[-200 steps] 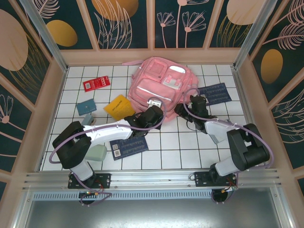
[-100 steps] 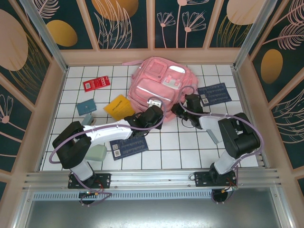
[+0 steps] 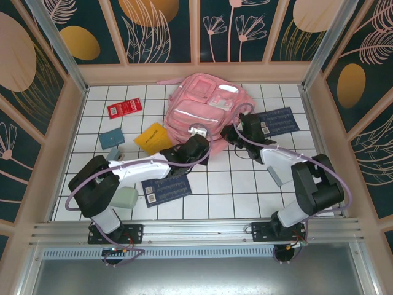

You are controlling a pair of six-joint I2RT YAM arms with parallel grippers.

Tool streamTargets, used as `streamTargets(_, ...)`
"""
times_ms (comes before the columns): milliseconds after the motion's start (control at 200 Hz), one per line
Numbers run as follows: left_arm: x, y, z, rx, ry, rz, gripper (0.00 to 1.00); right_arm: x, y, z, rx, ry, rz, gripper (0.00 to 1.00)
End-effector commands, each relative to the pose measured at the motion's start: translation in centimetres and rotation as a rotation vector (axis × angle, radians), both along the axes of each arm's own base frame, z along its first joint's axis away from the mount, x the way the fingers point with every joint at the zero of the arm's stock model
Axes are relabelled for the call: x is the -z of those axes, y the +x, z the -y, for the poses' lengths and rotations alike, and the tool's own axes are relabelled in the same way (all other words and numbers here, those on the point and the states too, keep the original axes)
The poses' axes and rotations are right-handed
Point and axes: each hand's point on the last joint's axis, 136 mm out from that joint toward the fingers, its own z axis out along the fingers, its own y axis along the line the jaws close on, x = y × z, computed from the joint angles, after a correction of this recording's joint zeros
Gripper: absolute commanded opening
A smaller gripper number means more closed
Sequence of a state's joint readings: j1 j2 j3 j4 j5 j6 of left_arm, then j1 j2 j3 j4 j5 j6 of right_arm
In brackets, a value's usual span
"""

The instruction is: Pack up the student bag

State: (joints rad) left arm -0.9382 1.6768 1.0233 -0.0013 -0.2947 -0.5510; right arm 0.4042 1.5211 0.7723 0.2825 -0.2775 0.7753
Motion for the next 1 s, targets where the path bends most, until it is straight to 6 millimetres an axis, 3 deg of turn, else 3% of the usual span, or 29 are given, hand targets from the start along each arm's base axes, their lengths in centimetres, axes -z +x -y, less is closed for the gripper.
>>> streamTargets(0, -0.6, 0.9, 0.4, -0.005, -0.027, 0.012, 0.28, -5.7, 1.2, -0.6, -0.01, 0.019, 0.157, 0.0)
streamTargets(165, -1.0, 1.8, 0.6, 0.002, -0.045, 0.014, 0.29, -6.5, 1.2, -0.5, -0.01, 0.018, 0.169, 0.0)
streamTargets(315, -1.3, 1.4, 1.9, 0.047, -0.098, -0.01, 0.34, -6.6, 1.2, -0.7, -0.013, 0.026, 0.165, 0.0)
streamTargets(335, -0.2, 1.3, 2.0, 0.048, -0.087, -0.03, 0.34, -6.5, 1.2, -0.7, -0.013, 0.025, 0.164, 0.0)
streamTargets(420, 0.1, 1.3, 2.5, 0.058, -0.099, -0.045, 0.38, -6.4, 1.3, -0.7, -0.013, 0.027, 0.162, 0.0)
streamTargets(996, 4.5, 3.4, 1.6, -0.125, 0.148, -0.084, 0.37, -6.3, 1.1, -0.9, -0.018, 0.043, 0.159, 0.0)
